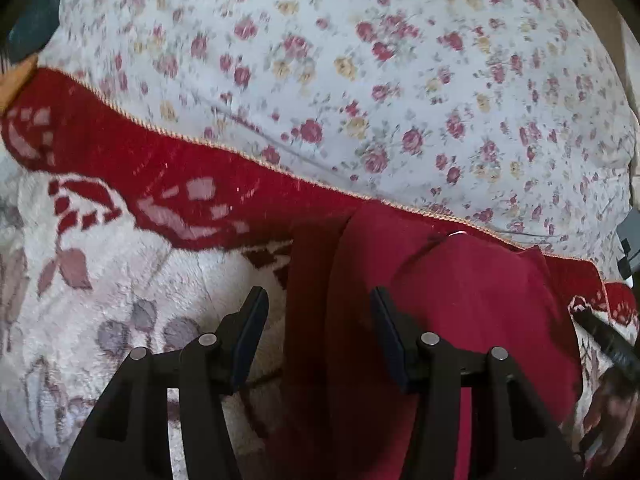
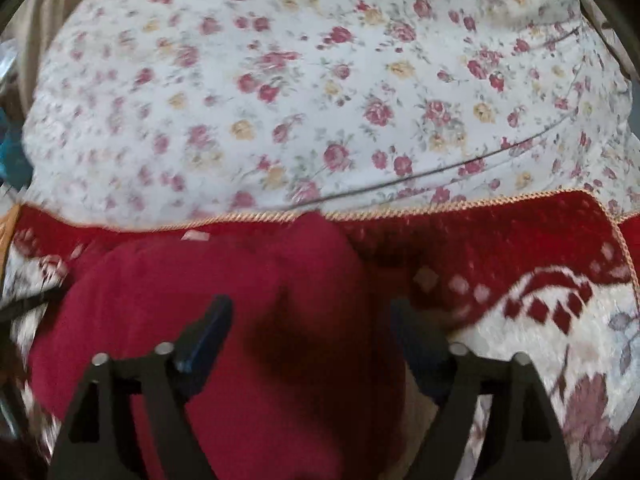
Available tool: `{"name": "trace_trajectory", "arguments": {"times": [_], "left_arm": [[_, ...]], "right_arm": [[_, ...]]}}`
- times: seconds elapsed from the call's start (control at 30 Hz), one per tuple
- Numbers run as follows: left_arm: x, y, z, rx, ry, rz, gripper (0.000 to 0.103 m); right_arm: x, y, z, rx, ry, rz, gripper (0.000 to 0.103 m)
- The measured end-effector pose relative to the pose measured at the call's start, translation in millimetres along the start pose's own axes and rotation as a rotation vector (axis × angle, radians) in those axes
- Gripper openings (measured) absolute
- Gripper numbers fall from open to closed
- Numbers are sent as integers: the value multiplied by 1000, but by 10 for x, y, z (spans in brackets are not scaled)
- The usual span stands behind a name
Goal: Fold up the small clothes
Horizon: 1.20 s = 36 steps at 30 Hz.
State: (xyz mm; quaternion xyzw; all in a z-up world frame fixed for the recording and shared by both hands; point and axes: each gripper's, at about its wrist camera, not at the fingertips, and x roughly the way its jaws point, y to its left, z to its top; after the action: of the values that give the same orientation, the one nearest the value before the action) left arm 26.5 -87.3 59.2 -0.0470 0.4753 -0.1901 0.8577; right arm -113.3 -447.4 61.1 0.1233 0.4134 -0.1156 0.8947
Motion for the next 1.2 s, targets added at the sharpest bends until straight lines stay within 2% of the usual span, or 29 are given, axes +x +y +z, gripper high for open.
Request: {"name": "trace_trajectory", "arguments": {"times": [0.07, 0.13, 0.2, 0.3, 0.37, 0.47, 0.53, 0.6, 0.67, 0.73, 0.8, 0.93, 1.0, 1.1, 1.2], "left_arm": [[-70, -50, -1, 22, -23, 9, 31], [-153, -115, -23, 53, -45, 20, 31], [-238, -171, -56, 82, -60, 33, 31], [-386, -254, -106, 121, -93, 61, 31], [-485, -317, -124, 140, -103, 68, 31], [-619, -377, -173, 148, -114, 68, 31], [-688, -371, -263, 144, -112, 70, 31], [-699, -332, -374, 135, -95, 82, 31], [-662, -279, -451, 122, -70, 82, 31], [-592, -219, -503, 100, -47, 66, 31], [-491, -142, -536, 65, -21, 51, 31], [-270, 26, -560, -15, 54, -1, 31], [-234, 86, -552, -45, 62, -28, 34], [-213, 97, -539, -38, 53, -28, 38], [-178, 143, -526, -67, 62, -42, 39]], "right_arm": [[54, -9, -163, -15, 37, -4, 88], [291, -33, -334, -24, 149, 0, 91], [260, -87, -331, 3, 113, 38, 92], [168, -121, -230, 74, 140, 43, 90], [-17, -42, -165, 61, 87, 58, 88], [-286, 269, -68, -20, -14, 112, 88], [-304, 490, -21, -53, -40, 145, 91], [-161, 668, 5, -45, 1, 190, 92], [97, 926, 30, -24, 101, 280, 92], [238, 1127, 64, 8, 124, 338, 88], [338, 1359, 103, -8, 117, 338, 82], [659, 1915, 120, -126, 151, 300, 64], [814, 2168, 145, -172, 169, 295, 64], [1027, 2507, 188, -279, 172, 253, 64], [1318, 2719, 204, -341, 246, 241, 64]]}}
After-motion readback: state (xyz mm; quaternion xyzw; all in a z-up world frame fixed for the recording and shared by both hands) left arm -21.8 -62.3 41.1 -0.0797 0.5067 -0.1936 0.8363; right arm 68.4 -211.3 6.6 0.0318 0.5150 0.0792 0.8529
